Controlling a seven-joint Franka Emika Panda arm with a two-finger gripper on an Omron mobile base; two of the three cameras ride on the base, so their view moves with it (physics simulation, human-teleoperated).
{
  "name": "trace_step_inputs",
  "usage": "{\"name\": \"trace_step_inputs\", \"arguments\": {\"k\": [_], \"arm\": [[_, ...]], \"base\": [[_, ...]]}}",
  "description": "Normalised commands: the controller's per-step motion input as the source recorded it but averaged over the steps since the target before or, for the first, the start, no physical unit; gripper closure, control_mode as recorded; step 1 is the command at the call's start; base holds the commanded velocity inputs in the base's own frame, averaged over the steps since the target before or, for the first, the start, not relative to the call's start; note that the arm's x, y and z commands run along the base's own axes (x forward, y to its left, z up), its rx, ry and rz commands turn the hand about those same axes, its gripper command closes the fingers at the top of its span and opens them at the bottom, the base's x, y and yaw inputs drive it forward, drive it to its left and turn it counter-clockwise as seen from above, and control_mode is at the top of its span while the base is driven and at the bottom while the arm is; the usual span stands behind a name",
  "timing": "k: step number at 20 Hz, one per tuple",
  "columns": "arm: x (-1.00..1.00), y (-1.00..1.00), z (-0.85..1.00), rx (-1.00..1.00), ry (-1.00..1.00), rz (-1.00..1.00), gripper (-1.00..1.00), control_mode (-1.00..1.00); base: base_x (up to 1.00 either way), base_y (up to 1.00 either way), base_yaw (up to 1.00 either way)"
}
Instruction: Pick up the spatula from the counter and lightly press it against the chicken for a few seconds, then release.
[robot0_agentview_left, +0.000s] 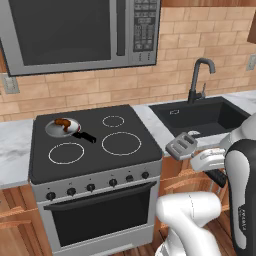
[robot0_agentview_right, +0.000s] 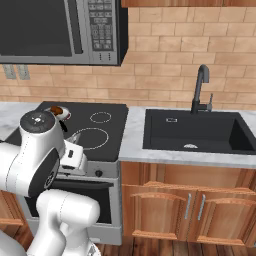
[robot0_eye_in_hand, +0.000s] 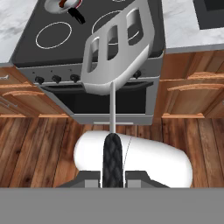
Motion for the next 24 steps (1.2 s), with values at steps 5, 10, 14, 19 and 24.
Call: {"name": "trace_step_inputs", "arguments": {"k": [5, 10, 14, 19, 24], "arm": [[0.0, 0.0, 0.0, 0.0, 0.0, 0.0, 1.0, 1.0], [0.0, 0.0, 0.0, 0.0, 0.0, 0.0, 1.0, 1.0], [0.0, 0.0, 0.0, 0.0, 0.0, 0.0, 1.0, 1.0], [0.0, 0.0, 0.0, 0.0, 0.0, 0.0, 1.0, 1.0], [0.0, 0.0, 0.0, 0.0, 0.0, 0.0, 1.0, 1.0]], "base": [[0.09, 0.39, -0.01], [0.11, 0.53, 0.0], [0.15, 0.45, 0.0], [0.27, 0.38, 0.0], [0.23, 0.24, 0.0]]}}
